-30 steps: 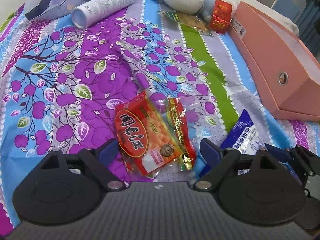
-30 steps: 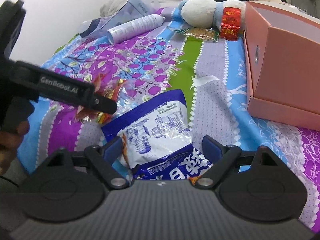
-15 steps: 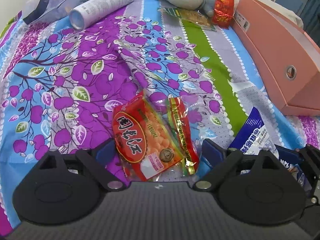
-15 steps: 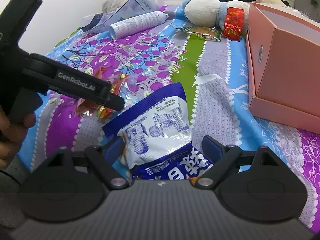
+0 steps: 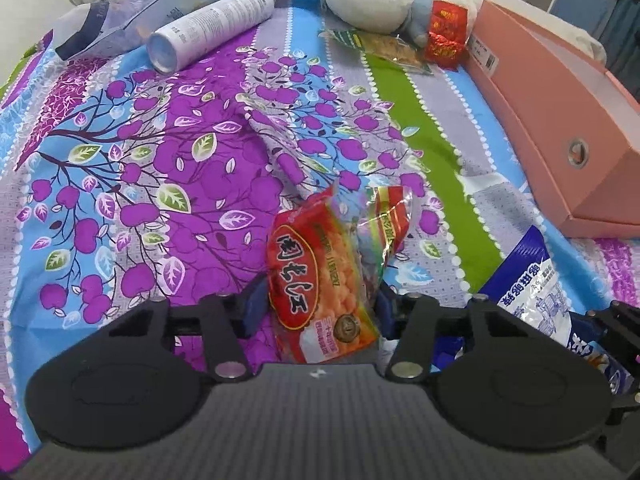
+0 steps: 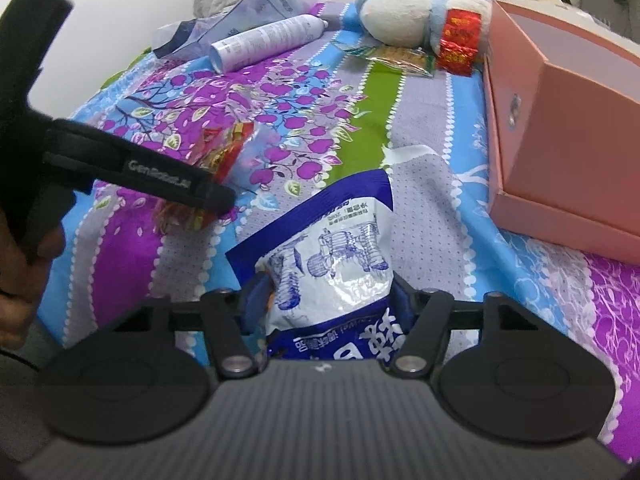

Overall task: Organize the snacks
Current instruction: 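Lift both packets and carry them over the pink box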

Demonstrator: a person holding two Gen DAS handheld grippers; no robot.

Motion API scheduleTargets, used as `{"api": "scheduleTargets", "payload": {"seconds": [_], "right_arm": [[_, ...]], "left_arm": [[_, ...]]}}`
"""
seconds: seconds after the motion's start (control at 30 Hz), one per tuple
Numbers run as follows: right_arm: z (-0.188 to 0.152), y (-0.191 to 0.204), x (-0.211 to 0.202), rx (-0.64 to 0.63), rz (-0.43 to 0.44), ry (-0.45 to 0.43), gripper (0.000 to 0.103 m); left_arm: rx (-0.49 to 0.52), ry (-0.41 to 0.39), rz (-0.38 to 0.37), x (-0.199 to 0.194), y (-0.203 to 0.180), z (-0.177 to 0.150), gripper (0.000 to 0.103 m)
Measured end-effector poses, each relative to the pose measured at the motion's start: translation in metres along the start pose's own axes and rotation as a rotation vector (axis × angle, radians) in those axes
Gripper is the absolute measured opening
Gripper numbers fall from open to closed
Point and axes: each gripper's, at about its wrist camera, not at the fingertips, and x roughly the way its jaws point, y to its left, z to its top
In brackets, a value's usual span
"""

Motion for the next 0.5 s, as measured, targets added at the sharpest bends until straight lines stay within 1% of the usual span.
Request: {"api": "scheduleTargets", "payload": {"seconds": [0.1,0.27,0.5], "right_arm": [[0.001,-0.007,-0.008,0.046,-0.006,-0.007,0.062],[0.004,-0.019,-0.025,0.114,-0.032,-0.04,0.061],[0.018,-0.018,-0.06,0.154,-0.065,-0.123,0.061]], "left_arm": [[-0.012,-0.004,-0.019,-0.006,-0.001,0.0,0.058],[-0.035,-0.034,-0.049,-0.027,-0.004,0.005,0.058],[-0.015,-0.111,-0.096,-0.072,-0.016,0.022,0.058]]}}
